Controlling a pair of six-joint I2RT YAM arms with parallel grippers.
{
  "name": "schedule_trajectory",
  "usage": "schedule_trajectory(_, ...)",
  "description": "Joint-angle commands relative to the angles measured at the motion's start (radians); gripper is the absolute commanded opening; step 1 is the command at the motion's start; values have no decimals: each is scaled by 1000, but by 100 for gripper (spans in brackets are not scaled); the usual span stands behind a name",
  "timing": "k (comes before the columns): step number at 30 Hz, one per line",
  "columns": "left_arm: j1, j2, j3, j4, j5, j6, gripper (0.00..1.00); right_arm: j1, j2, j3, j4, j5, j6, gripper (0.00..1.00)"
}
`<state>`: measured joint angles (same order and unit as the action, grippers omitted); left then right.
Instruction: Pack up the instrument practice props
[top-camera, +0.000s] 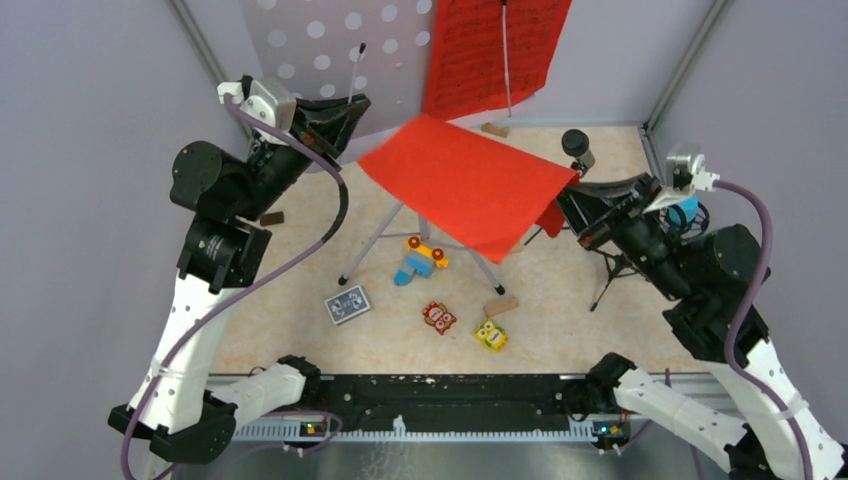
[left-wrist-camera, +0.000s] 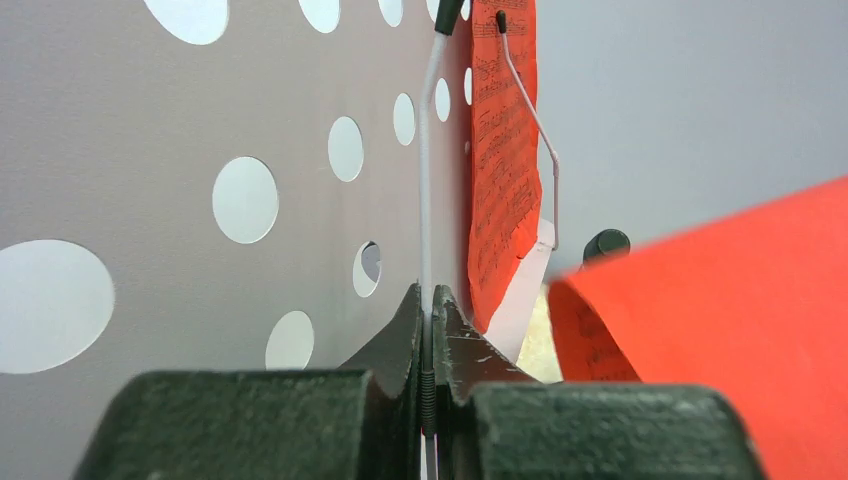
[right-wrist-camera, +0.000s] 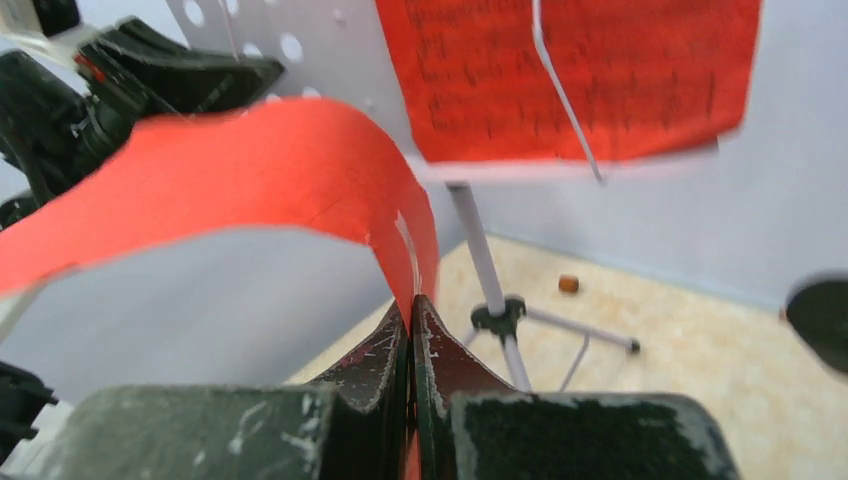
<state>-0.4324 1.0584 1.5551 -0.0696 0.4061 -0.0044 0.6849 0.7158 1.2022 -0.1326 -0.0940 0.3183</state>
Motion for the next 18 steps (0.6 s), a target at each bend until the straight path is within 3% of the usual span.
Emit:
schedule_trajectory(1, -8, -3, 1, 63, 23, -12, 0, 0, -117, -97, -162, 88, 128, 0)
schedule_trajectory(6, -8, -3, -6, 62, 1, -14, 30, 0, -234, -236, -326, 147, 282, 0)
schedule_trajectory(10, -7, -7, -11, 61, -14, -14, 61, 1, -257, -380, -379, 102, 404, 0)
schedule_trajectory(18, -8, -15, -32, 55, -31, -9, 83, 0, -119, -590, -310, -81, 527, 0)
